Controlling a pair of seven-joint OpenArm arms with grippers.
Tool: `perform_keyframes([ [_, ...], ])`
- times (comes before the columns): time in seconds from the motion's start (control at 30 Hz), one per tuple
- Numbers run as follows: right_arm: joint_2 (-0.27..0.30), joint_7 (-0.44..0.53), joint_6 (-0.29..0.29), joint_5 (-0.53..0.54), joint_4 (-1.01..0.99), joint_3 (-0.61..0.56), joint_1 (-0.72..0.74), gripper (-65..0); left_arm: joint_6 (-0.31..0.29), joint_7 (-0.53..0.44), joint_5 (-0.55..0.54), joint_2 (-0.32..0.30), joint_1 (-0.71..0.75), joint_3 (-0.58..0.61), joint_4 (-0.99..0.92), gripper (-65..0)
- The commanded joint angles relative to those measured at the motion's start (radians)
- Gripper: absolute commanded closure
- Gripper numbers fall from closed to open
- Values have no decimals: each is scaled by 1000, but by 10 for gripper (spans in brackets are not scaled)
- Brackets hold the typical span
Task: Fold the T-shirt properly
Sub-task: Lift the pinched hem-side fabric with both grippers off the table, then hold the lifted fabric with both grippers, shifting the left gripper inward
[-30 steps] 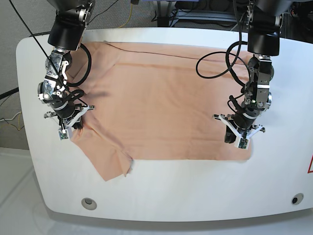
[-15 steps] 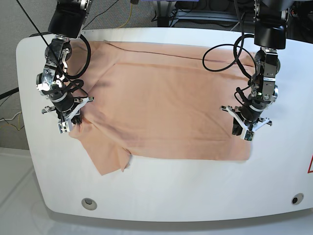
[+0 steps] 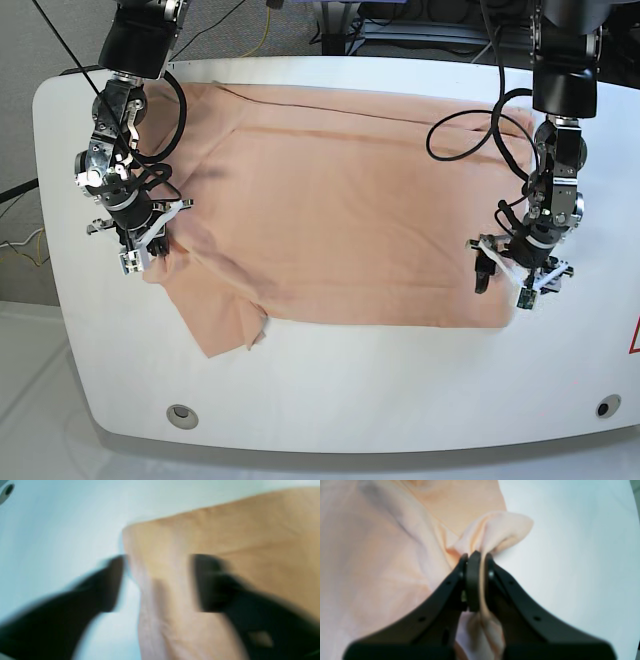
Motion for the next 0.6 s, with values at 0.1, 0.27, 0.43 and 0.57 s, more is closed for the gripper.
perform_keyframes([
  [0.1, -4, 21, -4, 10, 19, 3, 16, 0, 5, -82, 65, -9, -55, -2, -74, -588],
  [0.27, -6, 21, -4, 10, 19, 3, 12, 0, 3, -139, 142, 45, -102, -2, -180, -563],
  [0.43, -6, 21, -4, 10, 22, 3, 3, 0, 3, -188, 168, 55, -136, -1, -280, -567],
  [0.57, -6, 21, -4, 12, 23, 3, 2, 0, 3, -238, 168, 72, -142, -1, -337, -567],
])
